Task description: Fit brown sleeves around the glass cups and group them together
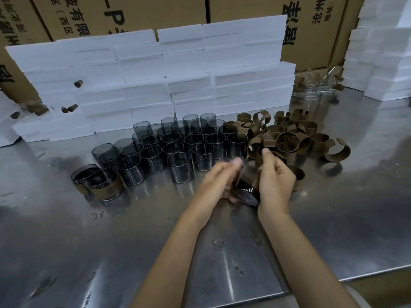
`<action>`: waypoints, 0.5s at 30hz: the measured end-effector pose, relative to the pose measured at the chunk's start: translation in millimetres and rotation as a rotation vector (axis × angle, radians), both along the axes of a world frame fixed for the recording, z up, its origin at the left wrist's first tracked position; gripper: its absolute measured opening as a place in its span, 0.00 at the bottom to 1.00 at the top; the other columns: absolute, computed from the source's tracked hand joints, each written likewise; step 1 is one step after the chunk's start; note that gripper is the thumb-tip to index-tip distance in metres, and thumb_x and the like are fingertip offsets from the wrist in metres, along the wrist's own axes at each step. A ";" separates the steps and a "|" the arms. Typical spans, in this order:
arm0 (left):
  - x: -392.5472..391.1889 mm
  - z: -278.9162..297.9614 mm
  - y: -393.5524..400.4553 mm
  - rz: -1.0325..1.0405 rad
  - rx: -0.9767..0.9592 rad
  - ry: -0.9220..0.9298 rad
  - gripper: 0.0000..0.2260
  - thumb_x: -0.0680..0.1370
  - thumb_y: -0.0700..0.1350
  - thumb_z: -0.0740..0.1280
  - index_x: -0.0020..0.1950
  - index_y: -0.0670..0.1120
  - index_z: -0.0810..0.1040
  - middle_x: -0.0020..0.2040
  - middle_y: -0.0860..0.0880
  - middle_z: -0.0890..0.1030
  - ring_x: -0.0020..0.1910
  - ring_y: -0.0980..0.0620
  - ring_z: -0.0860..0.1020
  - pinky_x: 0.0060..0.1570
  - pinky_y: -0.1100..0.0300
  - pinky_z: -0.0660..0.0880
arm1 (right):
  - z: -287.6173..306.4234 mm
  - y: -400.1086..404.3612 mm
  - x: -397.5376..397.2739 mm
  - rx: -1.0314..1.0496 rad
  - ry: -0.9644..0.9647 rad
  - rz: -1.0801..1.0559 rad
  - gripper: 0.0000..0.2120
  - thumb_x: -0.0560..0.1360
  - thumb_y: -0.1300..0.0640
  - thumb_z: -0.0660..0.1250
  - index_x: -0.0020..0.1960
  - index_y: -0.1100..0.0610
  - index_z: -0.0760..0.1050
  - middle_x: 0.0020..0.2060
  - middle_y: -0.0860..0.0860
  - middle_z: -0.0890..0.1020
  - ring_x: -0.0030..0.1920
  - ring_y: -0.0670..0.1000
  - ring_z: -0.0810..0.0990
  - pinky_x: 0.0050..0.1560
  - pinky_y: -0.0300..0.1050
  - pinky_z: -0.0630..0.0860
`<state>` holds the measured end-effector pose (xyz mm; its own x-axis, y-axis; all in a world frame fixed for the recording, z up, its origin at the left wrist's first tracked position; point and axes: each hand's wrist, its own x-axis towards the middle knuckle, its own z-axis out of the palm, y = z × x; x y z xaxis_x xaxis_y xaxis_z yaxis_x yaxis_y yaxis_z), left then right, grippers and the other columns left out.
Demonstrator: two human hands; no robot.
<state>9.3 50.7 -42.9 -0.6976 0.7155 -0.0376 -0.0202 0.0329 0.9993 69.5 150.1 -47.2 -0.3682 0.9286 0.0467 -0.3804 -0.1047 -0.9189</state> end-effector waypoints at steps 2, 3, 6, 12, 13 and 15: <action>2.0 -1.3 -3.8 -0.070 -0.086 0.099 0.30 0.64 0.68 0.75 0.59 0.52 0.78 0.55 0.50 0.82 0.42 0.57 0.82 0.40 0.63 0.78 | -2.4 4.2 0.0 0.088 0.014 -0.069 0.22 0.82 0.52 0.67 0.32 0.58 0.69 0.22 0.43 0.68 0.26 0.41 0.66 0.30 0.35 0.67; 1.7 -2.2 -4.8 -0.077 -0.109 0.138 0.31 0.62 0.67 0.76 0.60 0.54 0.77 0.56 0.50 0.82 0.45 0.58 0.83 0.41 0.64 0.79 | -3.0 4.4 0.7 0.110 0.008 -0.056 0.22 0.82 0.51 0.67 0.32 0.58 0.69 0.22 0.42 0.68 0.26 0.40 0.67 0.30 0.33 0.67; -2.4 -2.5 -6.4 -0.030 -0.036 0.077 0.27 0.68 0.55 0.81 0.64 0.50 0.78 0.59 0.46 0.83 0.50 0.51 0.85 0.45 0.60 0.81 | -3.9 5.7 2.1 0.047 0.002 0.126 0.20 0.81 0.48 0.68 0.32 0.53 0.74 0.28 0.44 0.76 0.33 0.43 0.74 0.38 0.37 0.73; -7.2 6.9 -5.1 0.026 0.392 -0.421 0.19 0.81 0.44 0.65 0.69 0.35 0.74 0.57 0.36 0.82 0.55 0.44 0.82 0.54 0.51 0.82 | 2.1 -5.3 2.8 -0.096 0.061 0.565 0.24 0.74 0.44 0.73 0.65 0.56 0.80 0.57 0.56 0.85 0.58 0.54 0.84 0.57 0.47 0.79; -8.8 8.7 -7.4 0.017 0.467 -0.500 0.20 0.81 0.45 0.63 0.69 0.34 0.74 0.58 0.36 0.82 0.56 0.43 0.82 0.55 0.51 0.82 | 0.5 -8.6 3.3 -0.035 0.008 0.613 0.27 0.73 0.42 0.75 0.67 0.55 0.79 0.59 0.55 0.85 0.60 0.54 0.84 0.60 0.48 0.78; -11.9 9.7 -11.5 0.009 0.548 -0.583 0.20 0.81 0.46 0.60 0.67 0.33 0.75 0.59 0.34 0.81 0.58 0.40 0.81 0.60 0.49 0.81 | -2.5 -14.3 3.4 0.111 -0.103 0.634 0.29 0.71 0.42 0.76 0.69 0.50 0.77 0.59 0.50 0.85 0.61 0.48 0.83 0.63 0.47 0.78</action>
<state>-2.6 39.3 -33.2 -0.6795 0.7325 -0.0430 -0.5426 -0.4621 0.7015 73.0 135.8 -49.7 -0.8510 0.5212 0.0653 -0.1856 -0.1821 -0.9656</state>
